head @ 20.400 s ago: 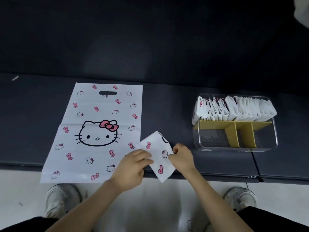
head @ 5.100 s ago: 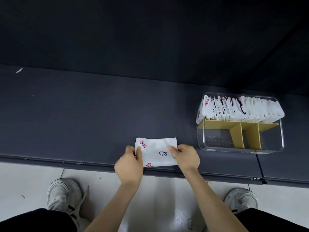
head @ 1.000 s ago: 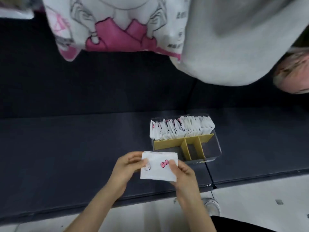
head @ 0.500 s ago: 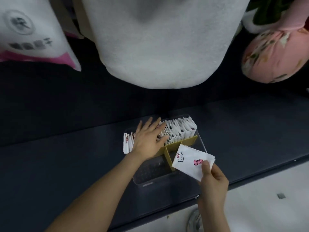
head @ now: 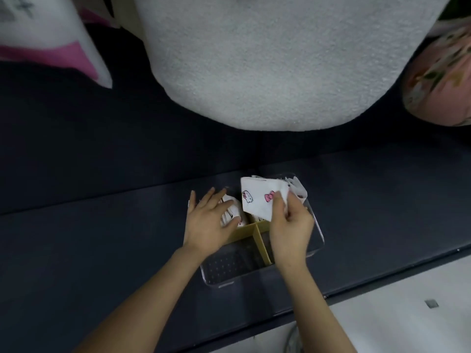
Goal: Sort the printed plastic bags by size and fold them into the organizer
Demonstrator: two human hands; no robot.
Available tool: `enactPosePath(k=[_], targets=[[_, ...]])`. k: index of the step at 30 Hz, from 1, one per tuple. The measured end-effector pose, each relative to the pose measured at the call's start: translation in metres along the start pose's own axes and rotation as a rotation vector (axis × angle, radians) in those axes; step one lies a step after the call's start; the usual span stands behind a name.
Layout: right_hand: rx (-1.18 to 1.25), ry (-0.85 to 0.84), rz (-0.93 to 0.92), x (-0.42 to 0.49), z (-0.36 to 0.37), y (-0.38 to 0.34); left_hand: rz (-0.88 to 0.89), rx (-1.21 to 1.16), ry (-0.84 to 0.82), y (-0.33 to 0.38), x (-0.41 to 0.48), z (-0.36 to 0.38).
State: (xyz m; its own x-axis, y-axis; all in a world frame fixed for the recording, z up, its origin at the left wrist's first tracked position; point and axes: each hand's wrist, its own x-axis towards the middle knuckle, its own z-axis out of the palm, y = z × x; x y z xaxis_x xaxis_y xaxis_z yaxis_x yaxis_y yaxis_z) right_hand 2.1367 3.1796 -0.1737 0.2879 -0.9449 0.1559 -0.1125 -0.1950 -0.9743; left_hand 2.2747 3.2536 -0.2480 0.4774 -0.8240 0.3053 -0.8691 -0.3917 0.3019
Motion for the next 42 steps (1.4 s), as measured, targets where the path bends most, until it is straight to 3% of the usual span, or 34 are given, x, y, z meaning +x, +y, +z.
enactPosePath(k=[5,10,13,20,28,33,42], targets=[[-0.537,-0.143,-0.427,0.016,0.023,0.015,-0.001,-0.043,0.035,-0.004,-0.004,0.0],[-0.876,-0.199,-0.468,0.027,0.035,0.017,-0.028,-0.049,0.03,-0.002,-0.004,-0.002],[-1.094,-0.398,-0.299,0.036,0.045,0.009,-0.024,-0.033,0.019,-0.001,-0.004,-0.003],[-0.874,-0.393,-0.199,0.039,0.034,0.009,0.038,-0.031,0.013,-0.008,-0.007,-0.001],[-1.122,-0.443,-0.121,0.053,0.072,0.023,0.06,0.02,0.006,-0.009,-0.01,-0.001],[-1.016,-0.471,-0.122,0.057,0.058,0.012,0.043,0.041,-0.026,-0.008,-0.01,-0.002],[-1.194,-0.543,-0.116,0.059,0.073,0.02,0.003,0.049,-0.01,-0.016,-0.026,-0.006]])
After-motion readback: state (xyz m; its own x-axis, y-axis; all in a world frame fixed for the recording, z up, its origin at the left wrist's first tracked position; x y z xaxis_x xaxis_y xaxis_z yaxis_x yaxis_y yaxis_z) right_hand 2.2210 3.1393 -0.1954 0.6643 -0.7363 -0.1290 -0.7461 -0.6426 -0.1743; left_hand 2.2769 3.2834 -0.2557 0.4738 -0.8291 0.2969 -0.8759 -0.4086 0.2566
